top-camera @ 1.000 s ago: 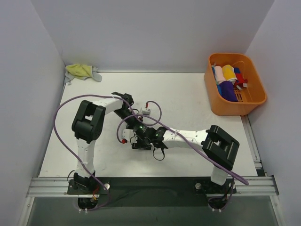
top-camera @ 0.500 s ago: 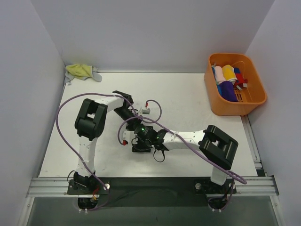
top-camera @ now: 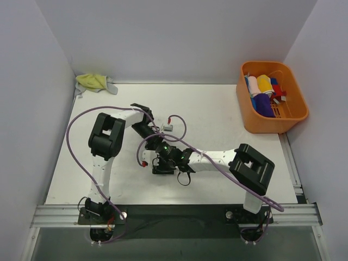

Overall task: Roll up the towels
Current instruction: Place the rolled towel into the container

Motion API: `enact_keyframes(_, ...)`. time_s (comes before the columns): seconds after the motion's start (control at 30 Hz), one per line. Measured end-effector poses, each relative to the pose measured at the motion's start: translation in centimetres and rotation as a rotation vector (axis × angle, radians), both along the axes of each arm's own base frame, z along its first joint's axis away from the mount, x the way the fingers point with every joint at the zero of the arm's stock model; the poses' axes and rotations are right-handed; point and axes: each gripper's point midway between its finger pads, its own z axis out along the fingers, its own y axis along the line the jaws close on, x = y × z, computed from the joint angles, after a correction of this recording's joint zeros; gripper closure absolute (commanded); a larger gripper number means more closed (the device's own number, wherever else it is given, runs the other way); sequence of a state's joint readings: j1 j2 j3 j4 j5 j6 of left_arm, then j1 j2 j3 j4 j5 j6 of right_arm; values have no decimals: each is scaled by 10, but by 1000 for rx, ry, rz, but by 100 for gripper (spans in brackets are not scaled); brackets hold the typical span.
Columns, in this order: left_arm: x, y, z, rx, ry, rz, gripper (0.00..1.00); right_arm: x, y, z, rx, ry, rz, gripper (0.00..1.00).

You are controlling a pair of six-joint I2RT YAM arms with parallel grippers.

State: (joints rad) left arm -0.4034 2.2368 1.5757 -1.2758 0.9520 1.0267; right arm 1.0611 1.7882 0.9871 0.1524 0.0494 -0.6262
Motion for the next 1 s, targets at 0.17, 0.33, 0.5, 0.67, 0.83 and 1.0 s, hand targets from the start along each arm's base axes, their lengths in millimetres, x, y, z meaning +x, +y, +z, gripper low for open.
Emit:
enact_keyframes(0.17,2,0,-1,-9,26,-24,83,-5,1,-6,-3,72,33,50)
enact_keyframes(0.33,-1,-1,-2,-25,70,-28,72,-11,2,-8,-11,134,66,81)
enact_keyframes(0.5,-3,1,-2,-20,90,-24,51,-17,2,-9,-13,169,82,100)
enact_keyframes(0.67,-1,9,-2,-2,123,16,33,-22,5,-8,6,202,90,100)
enact_keyframes(0.83,15,28,4,15,166,126,20,-35,3,-7,29,276,71,100)
enact_keyframes(1.0,47,59,12,34,90,242,9,-49,-9,-7,46,396,10,100)
